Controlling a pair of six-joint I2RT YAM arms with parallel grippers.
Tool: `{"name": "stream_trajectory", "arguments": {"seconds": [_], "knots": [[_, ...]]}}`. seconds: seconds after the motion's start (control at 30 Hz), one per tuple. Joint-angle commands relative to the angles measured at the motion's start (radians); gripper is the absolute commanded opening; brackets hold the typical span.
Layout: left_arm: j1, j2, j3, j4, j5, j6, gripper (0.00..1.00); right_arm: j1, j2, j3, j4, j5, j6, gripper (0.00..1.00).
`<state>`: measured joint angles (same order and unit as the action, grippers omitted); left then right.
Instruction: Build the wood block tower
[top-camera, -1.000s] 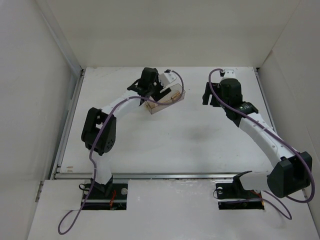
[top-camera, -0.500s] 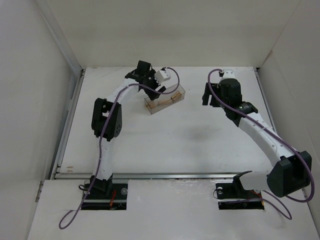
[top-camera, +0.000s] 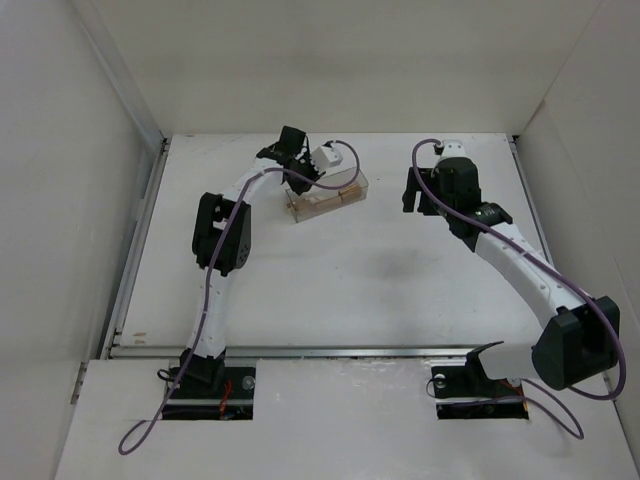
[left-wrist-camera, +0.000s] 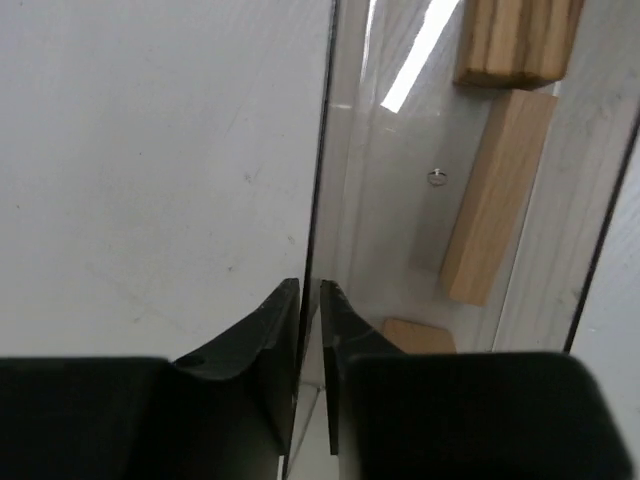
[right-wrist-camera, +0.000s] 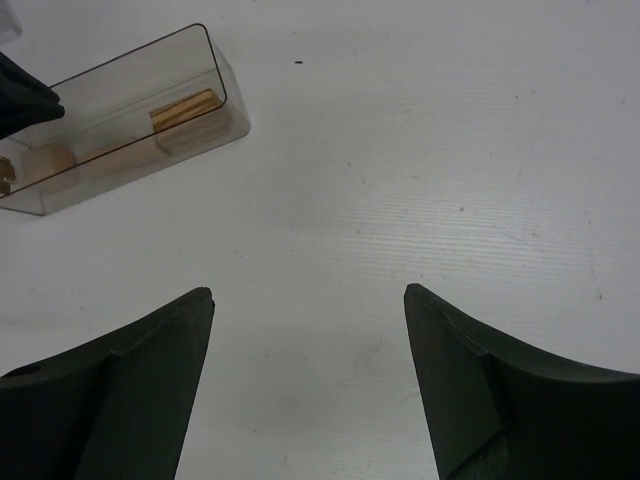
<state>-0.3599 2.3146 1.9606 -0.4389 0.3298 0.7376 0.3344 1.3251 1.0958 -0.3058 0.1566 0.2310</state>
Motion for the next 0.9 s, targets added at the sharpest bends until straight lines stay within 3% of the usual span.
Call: {"name": "stream_trajectory", "arguments": {"seconds": [0.0, 0.03, 0.17, 0.2, 0.27, 0.3, 0.33, 0.47, 0.5, 0.53, 0.73, 0.87], "knots": [[0.004, -0.017, 0.017, 0.014, -0.032, 0.009, 0.08, -0.005, -0.004, 0.029, 0.024, -0.011, -0.012, 0.83], [0.004, -0.026, 0.017, 0.014, -0.044, 0.009, 0.00, -0.005, -0.004, 0.029, 0.024, -0.011, -0.012, 0.83], [-0.007, -0.092, -0.040, 0.104, -0.122, 0.007, 0.00, -0.005, -0.004, 0.029, 0.024, -0.011, -0.012, 0.83], [-0.007, -0.131, -0.073, 0.150, -0.174, -0.010, 0.00, -0.005, -0.004, 0.029, 0.024, -0.011, -0.012, 0.83], [-0.034, -0.168, -0.106, 0.253, -0.424, -0.015, 0.00, -0.005, -0.013, 0.029, 0.024, -0.002, -0.012, 0.83], [-0.046, -0.187, -0.158, 0.378, -0.519, 0.020, 0.00, -0.005, -0.014, 0.029, 0.024, -0.002, -0.012, 0.83], [-0.074, -0.225, -0.195, 0.467, -0.707, 0.066, 0.00, -0.005, -0.014, 0.029, 0.024, 0.010, -0.003, 0.83], [-0.109, -0.277, -0.369, 0.970, -0.978, 0.435, 0.00, -0.005, -0.033, 0.029, 0.024, 0.023, 0.019, 0.83], [-0.123, -0.277, -0.406, 1.076, -0.998, 0.601, 0.00, -0.005, -0.033, 0.029, 0.024, 0.032, 0.019, 0.83], [-0.123, -0.277, -0.439, 1.250, -1.009, 0.671, 0.00, -0.005, -0.033, 0.020, 0.024, 0.032, 0.019, 0.83], [-0.188, -0.297, -0.681, 1.777, -0.982, 1.032, 0.00, -0.005, -0.069, -0.001, 0.024, 0.041, 0.037, 0.83], [-0.214, -0.297, -0.821, 1.971, -0.916, 1.232, 0.00, -0.005, -0.090, -0.033, 0.033, 0.050, 0.037, 0.83]]}}
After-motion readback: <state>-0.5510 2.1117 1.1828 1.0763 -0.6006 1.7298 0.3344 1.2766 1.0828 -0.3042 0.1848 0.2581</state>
